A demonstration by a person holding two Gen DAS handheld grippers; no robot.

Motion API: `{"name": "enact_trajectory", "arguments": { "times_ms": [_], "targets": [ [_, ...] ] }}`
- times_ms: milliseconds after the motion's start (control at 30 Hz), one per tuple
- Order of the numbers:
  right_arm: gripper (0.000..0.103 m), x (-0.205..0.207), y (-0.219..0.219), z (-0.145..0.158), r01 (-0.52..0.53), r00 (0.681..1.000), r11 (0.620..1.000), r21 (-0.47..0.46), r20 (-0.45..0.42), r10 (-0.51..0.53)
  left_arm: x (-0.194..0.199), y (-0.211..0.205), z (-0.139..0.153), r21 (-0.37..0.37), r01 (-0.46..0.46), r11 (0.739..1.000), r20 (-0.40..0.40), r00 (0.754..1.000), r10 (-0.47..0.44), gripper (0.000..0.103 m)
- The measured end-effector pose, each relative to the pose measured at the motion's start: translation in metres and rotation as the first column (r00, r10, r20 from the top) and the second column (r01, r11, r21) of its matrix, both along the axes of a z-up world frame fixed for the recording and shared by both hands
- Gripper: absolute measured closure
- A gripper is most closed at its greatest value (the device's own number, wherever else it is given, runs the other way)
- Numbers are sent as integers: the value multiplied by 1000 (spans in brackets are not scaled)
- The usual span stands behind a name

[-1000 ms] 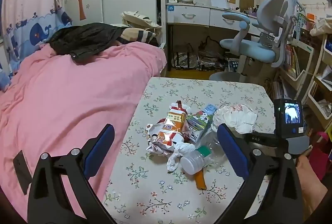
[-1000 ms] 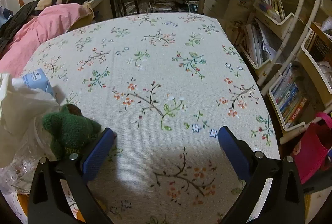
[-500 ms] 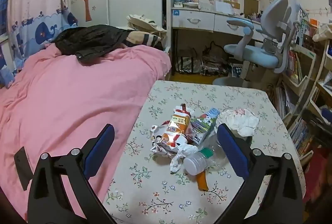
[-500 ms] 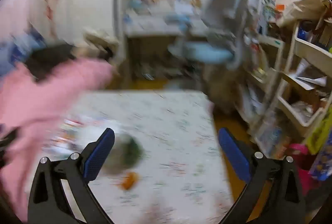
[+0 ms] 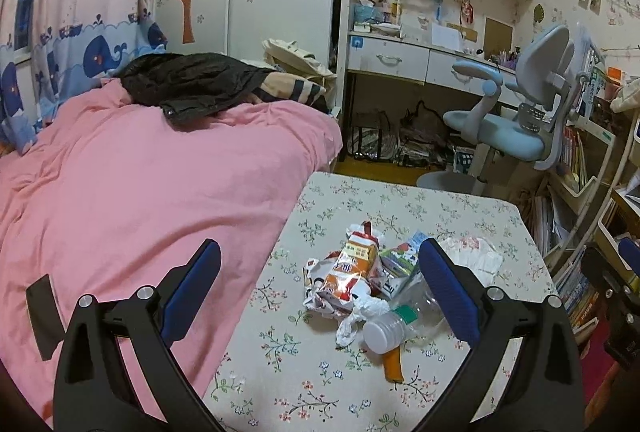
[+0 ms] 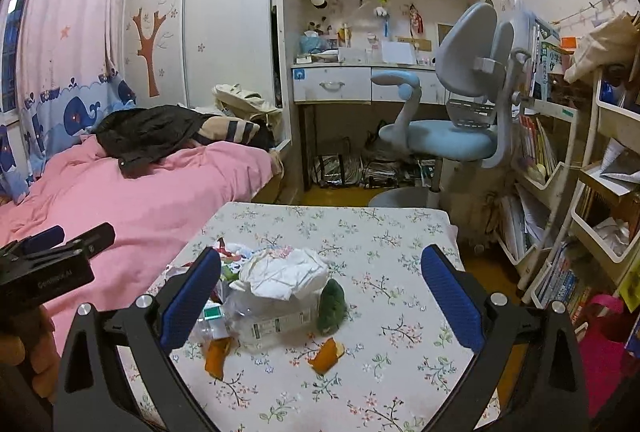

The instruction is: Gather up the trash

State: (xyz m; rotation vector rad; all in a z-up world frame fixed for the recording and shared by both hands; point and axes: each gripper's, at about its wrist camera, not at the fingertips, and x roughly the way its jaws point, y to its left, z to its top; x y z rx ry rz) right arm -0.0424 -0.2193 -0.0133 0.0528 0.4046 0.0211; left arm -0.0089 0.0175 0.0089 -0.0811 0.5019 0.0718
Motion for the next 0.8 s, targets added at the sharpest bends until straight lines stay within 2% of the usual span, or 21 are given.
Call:
{"name": "enact_trajectory", "arguments": {
  "times_ms": [433, 800],
  "targets": [
    [6, 9, 4, -5, 22, 999, 1000, -13, -26, -23, -3, 0, 6, 5, -1, 1000, 31, 1000, 1, 7],
    [6, 8, 4, 0, 39, 999, 999, -14, -9, -39, -5, -1, 7, 4, -7, 1000, 44, 999, 7, 7]
  ]
}}
